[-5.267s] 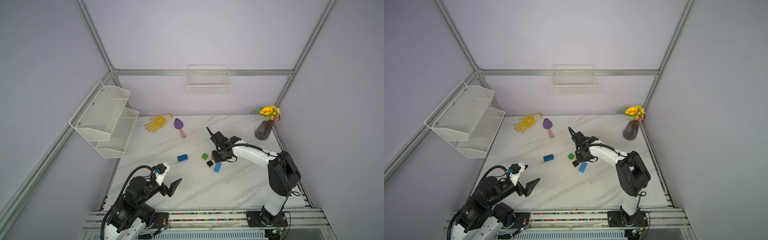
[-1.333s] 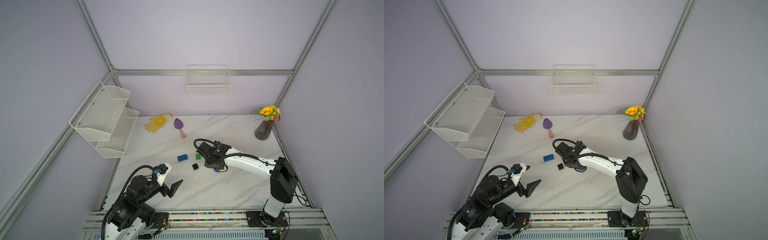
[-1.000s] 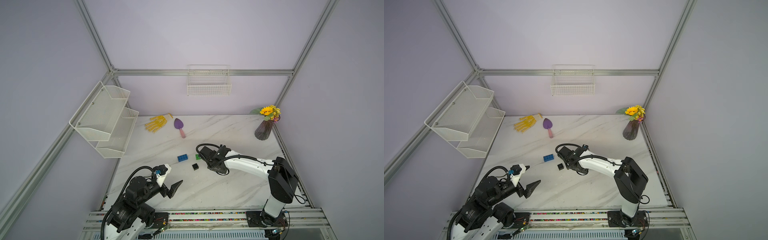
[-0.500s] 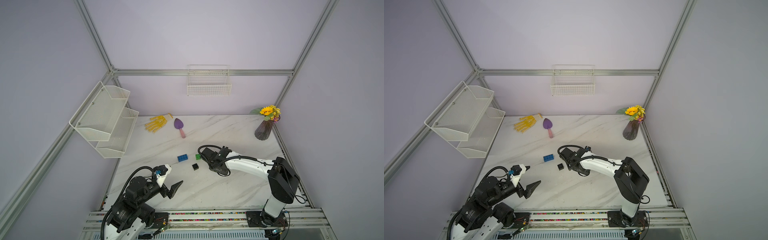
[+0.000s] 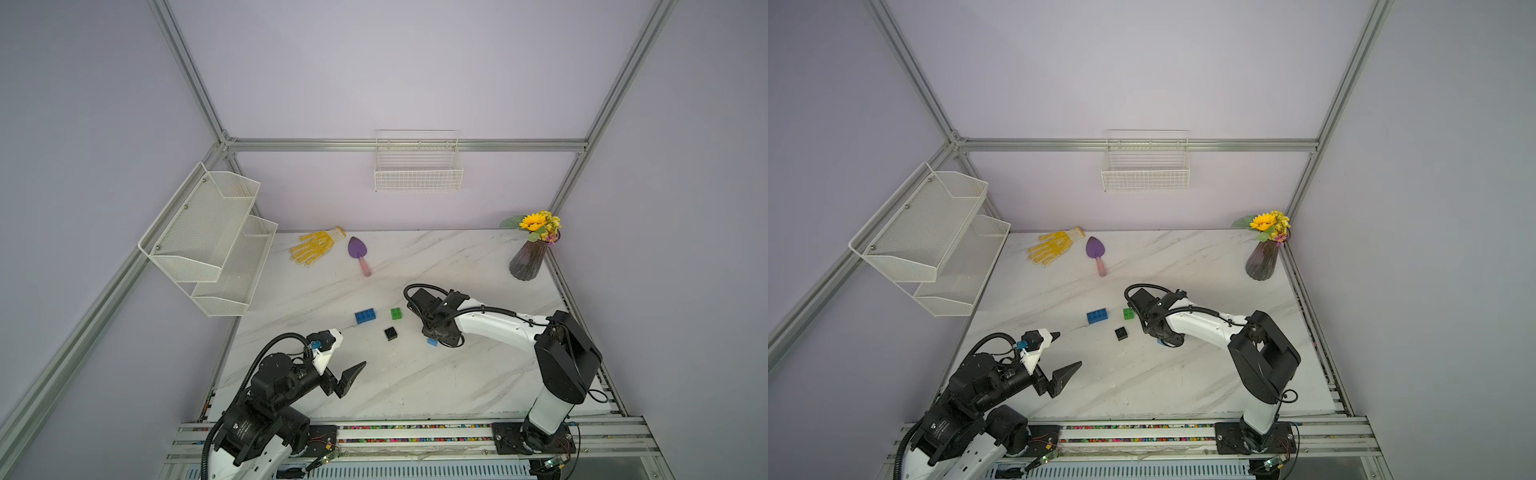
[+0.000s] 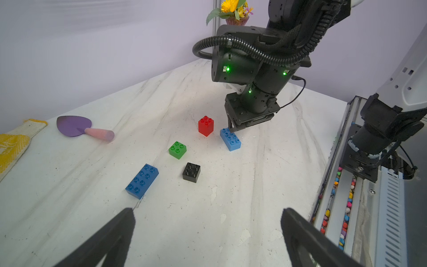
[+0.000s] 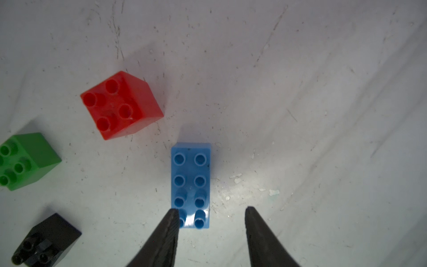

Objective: Assemble the letter f with lego
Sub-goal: Pick up the lego brick from the center of the board.

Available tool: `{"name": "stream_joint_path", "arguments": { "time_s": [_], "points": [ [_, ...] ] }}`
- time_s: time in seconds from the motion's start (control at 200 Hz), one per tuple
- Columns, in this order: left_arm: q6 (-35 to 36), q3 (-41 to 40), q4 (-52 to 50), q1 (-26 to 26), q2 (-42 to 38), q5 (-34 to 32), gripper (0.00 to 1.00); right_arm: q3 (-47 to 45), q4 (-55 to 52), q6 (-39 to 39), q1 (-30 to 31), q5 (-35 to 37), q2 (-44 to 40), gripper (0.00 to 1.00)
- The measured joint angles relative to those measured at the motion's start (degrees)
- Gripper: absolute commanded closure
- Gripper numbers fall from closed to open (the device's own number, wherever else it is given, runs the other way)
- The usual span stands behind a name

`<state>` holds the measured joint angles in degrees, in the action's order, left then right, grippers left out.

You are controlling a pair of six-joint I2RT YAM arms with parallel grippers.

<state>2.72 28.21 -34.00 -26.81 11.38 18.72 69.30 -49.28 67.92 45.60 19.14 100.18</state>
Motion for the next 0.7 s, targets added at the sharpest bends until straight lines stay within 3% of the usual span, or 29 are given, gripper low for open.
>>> {"name": "stream_joint_path", "arguments": {
  "time_s": [0.7],
  "points": [
    [0.0,0.0,0.0,0.0,0.0,0.0,0.00,-0.1,4.1,-4.6,-2.8,-3.2,3.9,0.49]
  ]
}}
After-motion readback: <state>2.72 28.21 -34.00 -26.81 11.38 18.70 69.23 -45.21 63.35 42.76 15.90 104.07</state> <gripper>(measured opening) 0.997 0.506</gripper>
